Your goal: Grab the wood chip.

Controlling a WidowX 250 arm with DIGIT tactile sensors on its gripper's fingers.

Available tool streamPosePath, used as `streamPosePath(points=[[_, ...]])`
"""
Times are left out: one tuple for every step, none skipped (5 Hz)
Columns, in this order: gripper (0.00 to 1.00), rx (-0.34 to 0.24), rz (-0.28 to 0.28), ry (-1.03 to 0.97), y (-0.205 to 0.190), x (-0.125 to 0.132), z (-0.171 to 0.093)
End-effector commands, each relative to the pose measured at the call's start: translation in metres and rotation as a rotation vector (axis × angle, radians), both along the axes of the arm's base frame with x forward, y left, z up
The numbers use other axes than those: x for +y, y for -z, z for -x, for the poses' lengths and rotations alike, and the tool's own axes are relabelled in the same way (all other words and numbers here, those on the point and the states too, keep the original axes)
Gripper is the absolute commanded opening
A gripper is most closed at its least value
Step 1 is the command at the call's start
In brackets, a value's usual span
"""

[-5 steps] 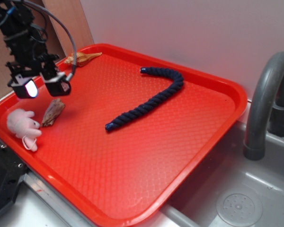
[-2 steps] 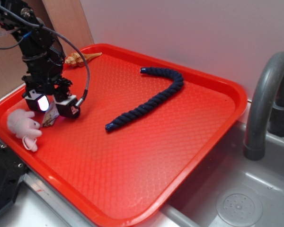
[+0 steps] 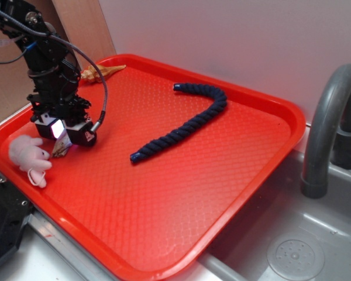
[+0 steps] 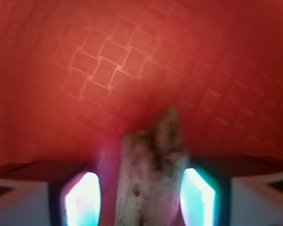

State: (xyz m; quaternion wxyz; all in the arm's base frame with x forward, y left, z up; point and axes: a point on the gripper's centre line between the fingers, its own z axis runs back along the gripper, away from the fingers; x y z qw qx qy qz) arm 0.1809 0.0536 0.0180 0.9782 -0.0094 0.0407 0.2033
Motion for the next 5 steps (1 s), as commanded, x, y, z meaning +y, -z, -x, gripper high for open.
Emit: streamPosePath(points=[[0.0,0.007,-0.024,-0.02,-0.013,-0.005,-0.002],[0.0,-0.063,0.022,-0.067,-0.063,-0.008,-0.02],[0.0,-0.143,0.002,-0.141,-0.114,-0.015,-0.04],[0.0,-0.237,0.043,-0.089,-0.166,-0.035,-0.041],[0.0,-0.299,0.107,-0.024,-0.217,-0.05,-0.025]])
